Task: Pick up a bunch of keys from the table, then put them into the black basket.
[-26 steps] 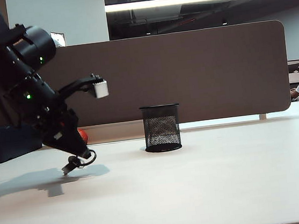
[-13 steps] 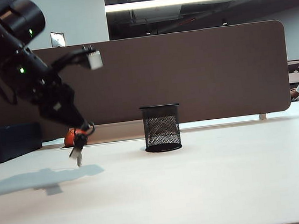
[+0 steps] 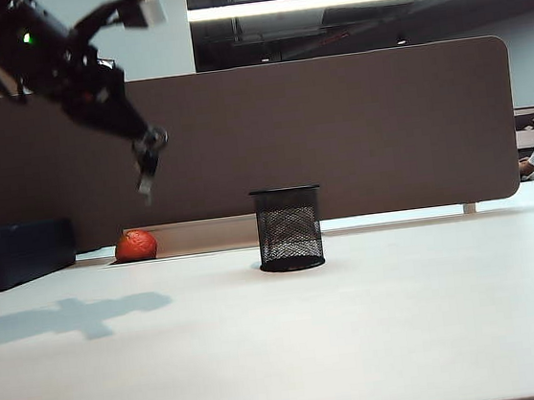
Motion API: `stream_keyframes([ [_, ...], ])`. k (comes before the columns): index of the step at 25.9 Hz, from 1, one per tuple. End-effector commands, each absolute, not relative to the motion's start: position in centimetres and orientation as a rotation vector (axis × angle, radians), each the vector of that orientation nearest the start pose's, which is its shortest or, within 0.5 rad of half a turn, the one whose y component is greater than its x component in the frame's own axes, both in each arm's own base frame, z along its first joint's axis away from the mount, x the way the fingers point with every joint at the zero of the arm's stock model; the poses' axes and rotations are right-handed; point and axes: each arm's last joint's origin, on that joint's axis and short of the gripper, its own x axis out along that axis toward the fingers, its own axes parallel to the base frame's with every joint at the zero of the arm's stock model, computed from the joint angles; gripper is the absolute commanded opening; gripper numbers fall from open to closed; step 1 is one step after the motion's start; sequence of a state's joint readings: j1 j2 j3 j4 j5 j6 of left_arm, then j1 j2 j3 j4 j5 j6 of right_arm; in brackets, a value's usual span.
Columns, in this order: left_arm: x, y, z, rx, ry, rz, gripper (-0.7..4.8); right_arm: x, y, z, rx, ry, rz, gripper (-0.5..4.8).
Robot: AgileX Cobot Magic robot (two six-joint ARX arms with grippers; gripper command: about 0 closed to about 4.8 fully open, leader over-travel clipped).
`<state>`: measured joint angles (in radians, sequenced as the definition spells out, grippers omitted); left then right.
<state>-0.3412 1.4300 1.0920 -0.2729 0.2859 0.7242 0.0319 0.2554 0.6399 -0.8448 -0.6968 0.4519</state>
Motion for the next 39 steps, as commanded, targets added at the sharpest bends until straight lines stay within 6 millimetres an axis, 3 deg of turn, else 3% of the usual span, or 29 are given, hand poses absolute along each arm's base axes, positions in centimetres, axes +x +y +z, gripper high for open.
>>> stream_keyframes([
  [1, 29.4, -11.4, 30.5, 0.663, 0.304, -0.785, -0.07, 4.9, 2.0, 28.0, 0.574, 0.589, 0.617, 2.3],
  [6, 30.0, -11.8, 32.5, 0.544, 0.15, -0.78, -0.06, 4.9, 2.0, 28.0, 0.573, 0.587, 0.617, 2.3],
  [14, 30.8, -12.2, 33.2, 0.431, 0.06, -0.765, -0.06, 5.2, 2.0, 28.7, 0.542, 0.511, 0.636, 2.3],
  [19, 32.4, -12.9, 32.0, 0.302, 0.058, -0.797, -0.06, 5.2, 2.0, 28.8, 0.538, 0.497, 0.633, 2.3],
  [39, 38.5, -15.3, 26.9, 0.077, 0.02, -0.86, -0.06, 5.4, 1.9, 28.8, 0.528, 0.476, 0.587, 2.3],
])
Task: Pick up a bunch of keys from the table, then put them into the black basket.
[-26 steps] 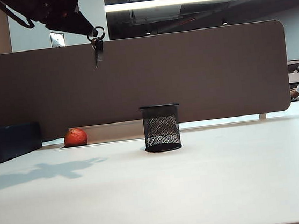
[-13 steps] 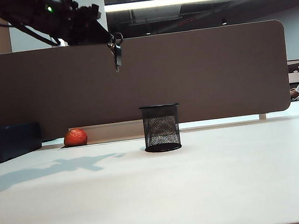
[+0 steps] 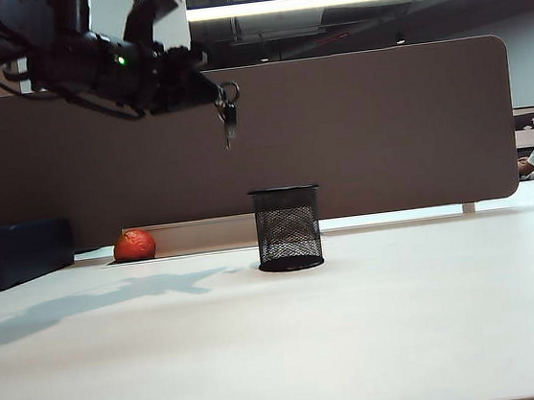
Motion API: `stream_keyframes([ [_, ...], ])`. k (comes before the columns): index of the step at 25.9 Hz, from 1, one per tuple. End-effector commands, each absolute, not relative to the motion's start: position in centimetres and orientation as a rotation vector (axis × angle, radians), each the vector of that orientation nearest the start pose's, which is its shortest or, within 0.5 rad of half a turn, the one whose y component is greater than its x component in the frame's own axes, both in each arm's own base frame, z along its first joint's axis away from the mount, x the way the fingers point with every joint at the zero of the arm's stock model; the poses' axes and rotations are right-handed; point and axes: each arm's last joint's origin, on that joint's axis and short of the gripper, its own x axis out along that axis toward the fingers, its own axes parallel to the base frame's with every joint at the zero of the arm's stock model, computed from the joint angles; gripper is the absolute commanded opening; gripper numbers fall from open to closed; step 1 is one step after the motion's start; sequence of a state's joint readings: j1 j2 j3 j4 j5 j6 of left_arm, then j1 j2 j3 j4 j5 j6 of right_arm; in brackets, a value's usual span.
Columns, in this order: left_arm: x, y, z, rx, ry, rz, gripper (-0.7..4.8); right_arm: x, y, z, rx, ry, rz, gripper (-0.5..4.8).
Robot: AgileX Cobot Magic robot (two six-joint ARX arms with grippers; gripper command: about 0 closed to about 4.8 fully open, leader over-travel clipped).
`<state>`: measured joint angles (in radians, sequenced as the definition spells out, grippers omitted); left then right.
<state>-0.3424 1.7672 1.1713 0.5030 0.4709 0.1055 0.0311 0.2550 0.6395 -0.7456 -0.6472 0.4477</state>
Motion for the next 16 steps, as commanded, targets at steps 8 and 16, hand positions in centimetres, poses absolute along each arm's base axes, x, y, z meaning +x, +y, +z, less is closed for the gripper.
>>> stream_keyframes([
  [8, 42.4, -17.4, 25.7, 0.035, 0.052, -0.885, -0.06, 5.4, 1.9, 28.8, 0.526, 0.472, 0.565, 2.3],
  [16, 42.8, -19.4, 22.1, 0.03, 0.143, -0.932, -0.06, 5.4, 1.9, 28.8, 0.526, 0.472, 0.562, 2.3],
])
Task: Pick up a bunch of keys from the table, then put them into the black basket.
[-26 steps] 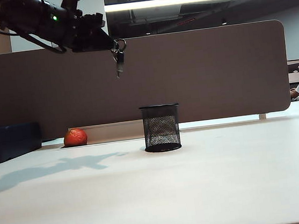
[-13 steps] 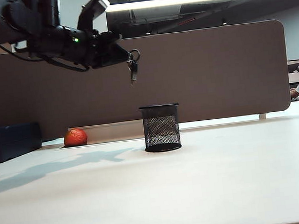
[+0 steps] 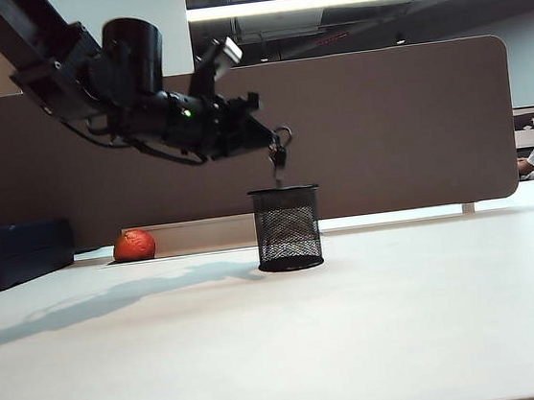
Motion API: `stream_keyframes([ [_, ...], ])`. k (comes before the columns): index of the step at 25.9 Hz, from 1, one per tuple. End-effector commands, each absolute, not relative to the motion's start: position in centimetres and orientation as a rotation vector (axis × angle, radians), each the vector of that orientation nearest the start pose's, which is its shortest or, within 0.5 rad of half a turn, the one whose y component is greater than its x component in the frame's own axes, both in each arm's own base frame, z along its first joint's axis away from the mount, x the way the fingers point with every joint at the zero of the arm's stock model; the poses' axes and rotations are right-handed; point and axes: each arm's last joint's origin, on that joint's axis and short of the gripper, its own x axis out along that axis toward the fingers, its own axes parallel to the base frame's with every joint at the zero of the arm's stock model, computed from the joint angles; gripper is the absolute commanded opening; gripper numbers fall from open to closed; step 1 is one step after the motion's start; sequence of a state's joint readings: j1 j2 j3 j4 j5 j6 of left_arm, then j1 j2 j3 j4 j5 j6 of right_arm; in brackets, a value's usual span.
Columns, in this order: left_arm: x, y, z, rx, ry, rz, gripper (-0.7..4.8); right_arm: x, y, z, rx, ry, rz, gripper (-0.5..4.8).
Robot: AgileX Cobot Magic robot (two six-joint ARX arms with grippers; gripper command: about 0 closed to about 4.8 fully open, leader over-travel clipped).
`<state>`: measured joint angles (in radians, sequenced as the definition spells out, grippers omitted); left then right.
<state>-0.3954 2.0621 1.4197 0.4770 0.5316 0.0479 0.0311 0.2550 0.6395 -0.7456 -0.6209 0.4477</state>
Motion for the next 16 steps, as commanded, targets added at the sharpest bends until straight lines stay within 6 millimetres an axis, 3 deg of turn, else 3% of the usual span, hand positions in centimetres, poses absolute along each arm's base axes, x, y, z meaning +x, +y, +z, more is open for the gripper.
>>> stream_keyframes([
  [1, 42.78, -19.44, 22.01, 0.03, 0.148, -0.932, -0.06, 5.43, 1.85, 28.8, 0.526, 0.472, 0.562, 2.3],
  [16, 42.86, -19.47, 21.17, 0.037, 0.2, -0.893, -0.03, 5.43, 1.85, 28.8, 0.526, 0.471, 0.563, 2.3],
])
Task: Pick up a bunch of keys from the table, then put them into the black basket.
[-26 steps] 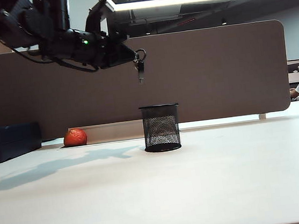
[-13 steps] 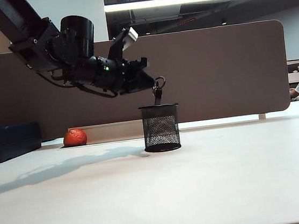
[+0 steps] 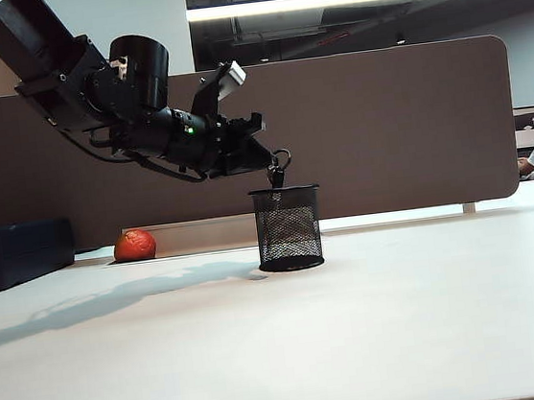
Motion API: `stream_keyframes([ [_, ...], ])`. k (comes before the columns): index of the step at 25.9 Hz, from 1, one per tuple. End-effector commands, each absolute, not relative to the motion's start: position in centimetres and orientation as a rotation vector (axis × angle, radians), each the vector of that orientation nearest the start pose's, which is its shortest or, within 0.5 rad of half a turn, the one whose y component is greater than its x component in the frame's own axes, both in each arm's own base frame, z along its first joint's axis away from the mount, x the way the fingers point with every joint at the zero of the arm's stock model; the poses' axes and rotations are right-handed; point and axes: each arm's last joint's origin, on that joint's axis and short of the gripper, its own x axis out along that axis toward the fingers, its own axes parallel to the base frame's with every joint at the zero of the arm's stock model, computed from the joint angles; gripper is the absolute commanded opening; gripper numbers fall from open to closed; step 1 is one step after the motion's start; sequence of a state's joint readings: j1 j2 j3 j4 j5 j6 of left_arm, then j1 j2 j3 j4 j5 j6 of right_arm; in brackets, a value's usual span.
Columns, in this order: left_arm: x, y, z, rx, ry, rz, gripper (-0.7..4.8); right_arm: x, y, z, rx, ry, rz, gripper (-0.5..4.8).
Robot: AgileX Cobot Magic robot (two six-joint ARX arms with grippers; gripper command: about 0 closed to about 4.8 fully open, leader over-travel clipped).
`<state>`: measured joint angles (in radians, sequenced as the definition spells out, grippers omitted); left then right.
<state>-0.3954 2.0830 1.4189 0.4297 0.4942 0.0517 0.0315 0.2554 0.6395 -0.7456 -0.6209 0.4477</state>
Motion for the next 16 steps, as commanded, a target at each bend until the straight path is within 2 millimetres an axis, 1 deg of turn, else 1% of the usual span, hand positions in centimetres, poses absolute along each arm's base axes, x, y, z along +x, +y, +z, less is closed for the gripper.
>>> stream_keyframes([
  [1, 42.84, -19.51, 21.18, 0.038, 0.199, -0.895, 0.07, 5.43, 1.85, 28.8, 0.526, 0.471, 0.563, 2.3],
  [2, 42.84, -19.51, 21.18, 0.037, 0.199, -0.895, 0.26, 5.43, 1.85, 28.8, 0.526, 0.471, 0.563, 2.3],
  [3, 42.84, -19.51, 21.18, 0.037, 0.199, -0.898, 0.69, 5.43, 1.85, 28.8, 0.526, 0.471, 0.563, 2.3],
  [4, 42.83, -19.51, 21.17, 0.037, 0.2, -0.898, 0.88, 5.43, 1.85, 28.8, 0.526, 0.471, 0.563, 2.3],
  [9, 42.82, -19.52, 21.17, 0.036, 0.2, -0.902, 1.02, 5.42, 1.86, 28.81, 0.526, 0.472, 0.566, 2.3],
  [10, 42.8, -19.55, 21.2, 0.035, 0.199, -0.908, 1.48, 5.42, 1.86, 28.81, 0.526, 0.472, 0.566, 2.3],
  [11, 42.79, -19.56, 21.2, 0.035, 0.199, -0.914, 1.63, 5.42, 1.86, 28.81, 0.526, 0.472, 0.566, 2.3],
  [16, 42.71, -19.56, 21.46, 0.034, 0.194, -0.921, 1.66, 5.42, 1.86, 28.81, 0.526, 0.472, 0.566, 2.3],
])
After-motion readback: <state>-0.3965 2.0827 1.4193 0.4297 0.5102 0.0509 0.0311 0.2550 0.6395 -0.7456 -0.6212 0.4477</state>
